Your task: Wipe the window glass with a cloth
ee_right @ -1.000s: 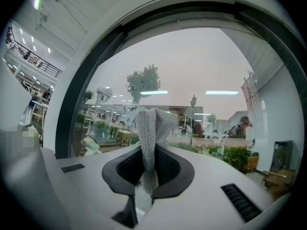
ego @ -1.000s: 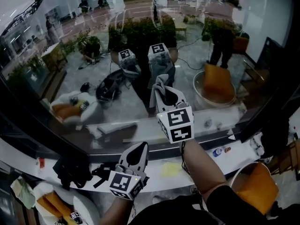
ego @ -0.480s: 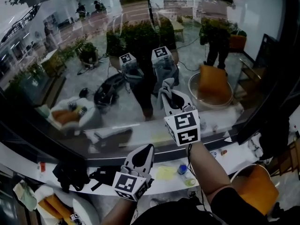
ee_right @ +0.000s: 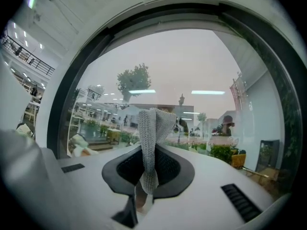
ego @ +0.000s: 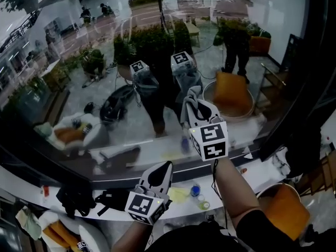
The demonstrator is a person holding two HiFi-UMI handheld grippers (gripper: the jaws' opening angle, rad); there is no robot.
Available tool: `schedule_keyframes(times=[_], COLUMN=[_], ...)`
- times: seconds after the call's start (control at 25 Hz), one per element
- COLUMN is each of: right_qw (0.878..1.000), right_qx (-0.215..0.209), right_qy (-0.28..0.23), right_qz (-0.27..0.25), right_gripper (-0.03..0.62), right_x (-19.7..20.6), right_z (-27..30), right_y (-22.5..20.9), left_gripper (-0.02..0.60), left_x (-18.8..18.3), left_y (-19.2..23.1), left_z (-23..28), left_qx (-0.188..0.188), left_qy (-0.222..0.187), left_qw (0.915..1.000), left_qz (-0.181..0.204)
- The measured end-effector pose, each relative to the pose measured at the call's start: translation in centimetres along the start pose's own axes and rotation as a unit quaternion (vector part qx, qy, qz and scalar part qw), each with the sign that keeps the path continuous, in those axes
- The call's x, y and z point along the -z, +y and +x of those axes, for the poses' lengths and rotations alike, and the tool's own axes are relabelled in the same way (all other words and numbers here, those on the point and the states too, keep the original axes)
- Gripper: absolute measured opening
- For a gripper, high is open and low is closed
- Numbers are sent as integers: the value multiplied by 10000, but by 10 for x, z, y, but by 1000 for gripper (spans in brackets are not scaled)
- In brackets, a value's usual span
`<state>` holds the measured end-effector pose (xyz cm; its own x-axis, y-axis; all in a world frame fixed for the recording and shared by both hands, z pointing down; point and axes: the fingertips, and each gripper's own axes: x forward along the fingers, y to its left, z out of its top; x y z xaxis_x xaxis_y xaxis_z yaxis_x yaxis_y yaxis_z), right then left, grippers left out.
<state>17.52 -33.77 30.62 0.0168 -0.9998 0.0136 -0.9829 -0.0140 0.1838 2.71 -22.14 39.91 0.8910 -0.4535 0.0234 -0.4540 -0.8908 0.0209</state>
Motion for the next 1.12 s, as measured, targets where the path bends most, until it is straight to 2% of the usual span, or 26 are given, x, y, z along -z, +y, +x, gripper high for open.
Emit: schedule_keyframes(times=[0.88,1.12], right_qw=[9953,9929], right_qx=[901,1088], right_qy=[361,478], right_qz=[24,57], right_gripper=[52,52], right_x=[61,75], right_z=[-78,-99], right_y=[-220,-275], left_gripper=[8,8], left_x=[6,1], left_y=[-136,-171], left_z=[140,172], left_qx=[791,908], left_qy=[10,71], left_qw=[9969,9958], left_qz=[-45,-115])
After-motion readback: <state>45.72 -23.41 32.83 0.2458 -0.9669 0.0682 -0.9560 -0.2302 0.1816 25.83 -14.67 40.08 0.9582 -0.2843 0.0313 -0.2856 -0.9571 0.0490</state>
